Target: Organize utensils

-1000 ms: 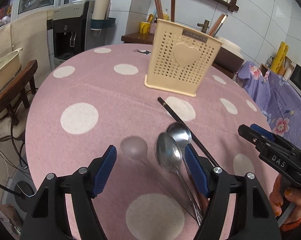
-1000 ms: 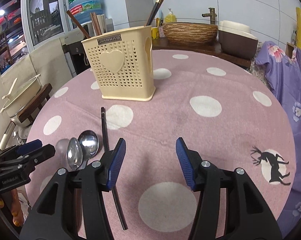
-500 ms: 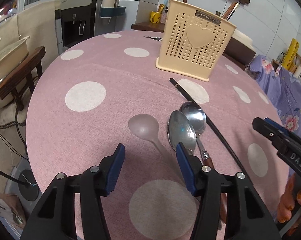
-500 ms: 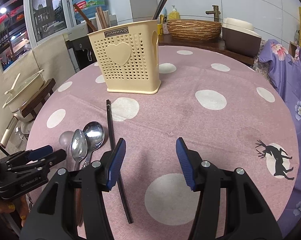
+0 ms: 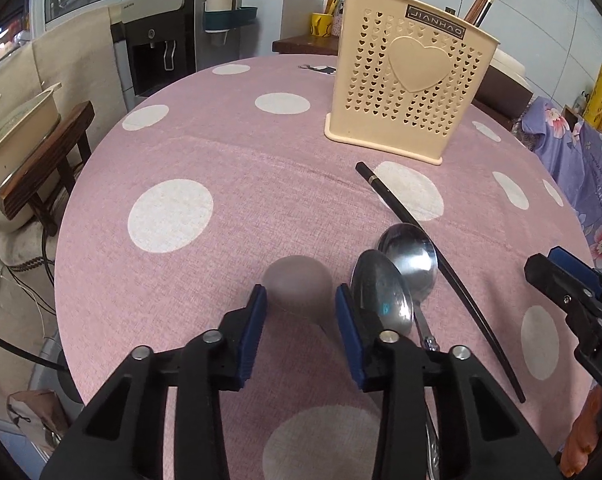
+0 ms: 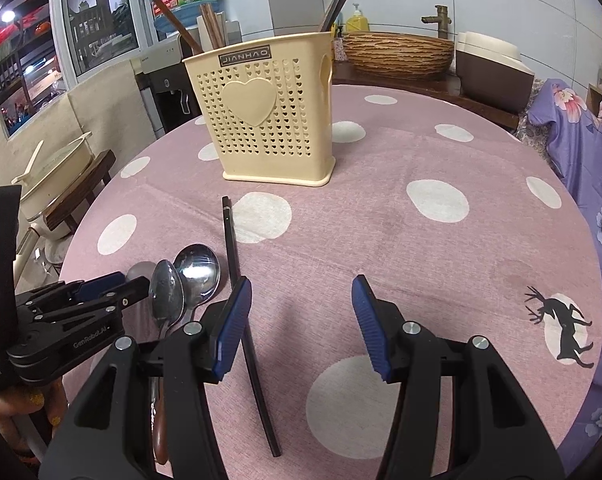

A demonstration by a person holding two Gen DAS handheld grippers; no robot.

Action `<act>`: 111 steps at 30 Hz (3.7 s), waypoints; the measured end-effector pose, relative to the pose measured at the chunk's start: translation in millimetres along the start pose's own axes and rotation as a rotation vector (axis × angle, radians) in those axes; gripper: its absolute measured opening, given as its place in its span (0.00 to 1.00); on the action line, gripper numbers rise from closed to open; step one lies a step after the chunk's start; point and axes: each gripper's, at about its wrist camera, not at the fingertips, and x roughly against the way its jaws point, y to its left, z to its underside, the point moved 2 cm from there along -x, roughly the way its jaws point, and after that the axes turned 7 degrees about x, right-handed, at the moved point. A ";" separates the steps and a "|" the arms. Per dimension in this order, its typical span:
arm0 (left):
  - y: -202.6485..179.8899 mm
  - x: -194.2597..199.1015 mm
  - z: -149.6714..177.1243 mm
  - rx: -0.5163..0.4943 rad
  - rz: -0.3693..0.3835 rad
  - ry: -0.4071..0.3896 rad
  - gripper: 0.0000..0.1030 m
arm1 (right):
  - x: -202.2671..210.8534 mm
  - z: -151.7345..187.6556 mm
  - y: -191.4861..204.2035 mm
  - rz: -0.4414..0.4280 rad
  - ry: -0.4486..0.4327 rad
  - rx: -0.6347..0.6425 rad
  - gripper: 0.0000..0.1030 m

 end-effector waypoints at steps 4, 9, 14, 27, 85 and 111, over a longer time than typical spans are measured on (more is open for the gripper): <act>-0.7 -2.4 -2.7 0.001 0.009 0.001 0.32 | -14.6 -14.3 7.9 -0.033 0.037 0.049 0.51; 3.7 -2.8 -5.4 0.019 0.030 0.009 0.27 | -49.9 -41.9 21.1 -0.109 0.103 0.087 0.49; 4.5 -4.3 -7.7 0.022 0.032 0.013 0.24 | -85.9 -62.4 45.7 -0.159 0.171 0.159 0.42; -0.2 -8.1 -11.5 -0.003 0.017 0.022 0.25 | -129.2 -70.9 72.8 -0.118 0.243 0.304 0.23; 8.9 -14.2 -21.3 0.013 0.064 0.037 0.19 | -23.3 -81.3 27.0 -0.115 -0.006 0.146 0.08; -2.1 -10.2 -49.4 -0.007 0.040 -0.005 0.35 | -7.7 -83.1 18.2 -0.143 -0.043 0.105 0.08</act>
